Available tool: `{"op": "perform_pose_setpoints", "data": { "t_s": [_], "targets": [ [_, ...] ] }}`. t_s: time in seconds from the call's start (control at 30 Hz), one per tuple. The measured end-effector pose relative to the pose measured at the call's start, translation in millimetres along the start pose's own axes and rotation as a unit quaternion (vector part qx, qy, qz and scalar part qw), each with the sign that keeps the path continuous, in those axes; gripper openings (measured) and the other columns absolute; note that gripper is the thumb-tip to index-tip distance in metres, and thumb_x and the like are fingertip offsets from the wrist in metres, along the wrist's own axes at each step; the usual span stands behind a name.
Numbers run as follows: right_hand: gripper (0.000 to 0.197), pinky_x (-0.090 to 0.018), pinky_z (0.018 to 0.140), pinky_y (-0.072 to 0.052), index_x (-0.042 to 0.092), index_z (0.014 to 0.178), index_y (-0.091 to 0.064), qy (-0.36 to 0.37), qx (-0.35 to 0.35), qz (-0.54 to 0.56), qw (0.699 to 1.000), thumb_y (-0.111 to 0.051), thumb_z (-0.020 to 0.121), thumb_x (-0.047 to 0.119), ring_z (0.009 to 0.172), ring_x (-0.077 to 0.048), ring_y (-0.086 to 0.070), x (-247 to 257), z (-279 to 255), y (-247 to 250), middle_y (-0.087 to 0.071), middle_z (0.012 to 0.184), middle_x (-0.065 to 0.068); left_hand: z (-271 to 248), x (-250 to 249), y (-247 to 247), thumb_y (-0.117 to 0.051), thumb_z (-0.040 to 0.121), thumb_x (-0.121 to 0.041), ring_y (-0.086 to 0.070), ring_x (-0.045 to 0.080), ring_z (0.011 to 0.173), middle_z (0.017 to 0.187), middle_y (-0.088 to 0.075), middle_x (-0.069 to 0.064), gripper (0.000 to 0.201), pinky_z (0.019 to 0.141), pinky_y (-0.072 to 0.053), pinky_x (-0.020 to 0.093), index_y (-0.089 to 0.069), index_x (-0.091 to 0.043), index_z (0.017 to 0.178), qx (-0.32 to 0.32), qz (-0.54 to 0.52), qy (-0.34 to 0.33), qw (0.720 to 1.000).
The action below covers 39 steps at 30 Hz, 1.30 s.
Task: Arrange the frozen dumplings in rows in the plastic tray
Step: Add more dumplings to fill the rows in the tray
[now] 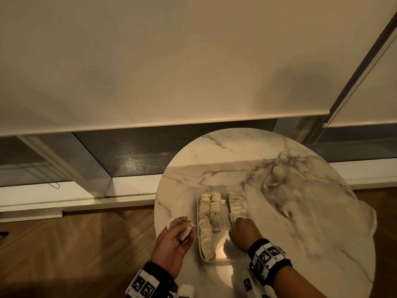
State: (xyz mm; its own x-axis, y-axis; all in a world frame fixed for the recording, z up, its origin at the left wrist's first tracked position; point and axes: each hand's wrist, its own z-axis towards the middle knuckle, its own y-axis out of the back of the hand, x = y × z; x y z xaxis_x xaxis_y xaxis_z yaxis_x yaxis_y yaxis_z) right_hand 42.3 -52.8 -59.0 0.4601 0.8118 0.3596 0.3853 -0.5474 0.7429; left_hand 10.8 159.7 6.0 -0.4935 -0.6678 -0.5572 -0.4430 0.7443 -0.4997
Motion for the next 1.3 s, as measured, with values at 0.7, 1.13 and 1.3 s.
{"op": "perform_pose_setpoints", "data": {
  "t_s": [0.7, 1.13, 1.3],
  "targets": [
    [0.044, -0.040, 0.105, -0.042, 0.012, 0.125, -0.056, 0.124, 0.068, -0.080, 0.987, -0.047, 0.086, 0.031, 0.125, -0.032, -0.045, -4, -1, -19, -0.049, 0.136, -0.009, -9, 18, -37, -0.056, 0.092, 0.000, -0.063, 0.026, 0.074, 0.080, -0.067, 0.018, 0.014, 0.058, -0.057, 0.028, -0.063, -0.001, 0.104, -0.042, 0.002, -0.012, 0.999],
    [0.045, -0.042, 0.104, -0.043, 0.014, 0.134, -0.049, 0.176, 0.073, -0.142, 0.971, -0.045, 0.092, 0.030, 0.127, -0.034, -0.042, -4, 8, -17, -0.043, 0.140, -0.010, -10, 35, -42, -0.057, 0.092, -0.003, -0.063, 0.024, 0.077, 0.084, -0.067, 0.016, 0.015, 0.065, -0.056, 0.030, -0.064, -0.003, 0.105, -0.055, -0.009, -0.007, 0.998],
    [0.037, -0.035, 0.096, -0.047, 0.012, 0.123, -0.054, 0.142, 0.071, -0.114, 0.981, -0.046, 0.092, 0.032, 0.119, -0.033, -0.052, -16, 2, -15, -0.053, 0.130, -0.016, -9, 41, -46, -0.057, 0.092, -0.004, -0.064, 0.023, 0.077, 0.081, -0.068, 0.015, 0.013, 0.064, -0.057, 0.028, -0.064, -0.004, 0.103, -0.051, -0.005, -0.003, 0.999]
  ]
}}
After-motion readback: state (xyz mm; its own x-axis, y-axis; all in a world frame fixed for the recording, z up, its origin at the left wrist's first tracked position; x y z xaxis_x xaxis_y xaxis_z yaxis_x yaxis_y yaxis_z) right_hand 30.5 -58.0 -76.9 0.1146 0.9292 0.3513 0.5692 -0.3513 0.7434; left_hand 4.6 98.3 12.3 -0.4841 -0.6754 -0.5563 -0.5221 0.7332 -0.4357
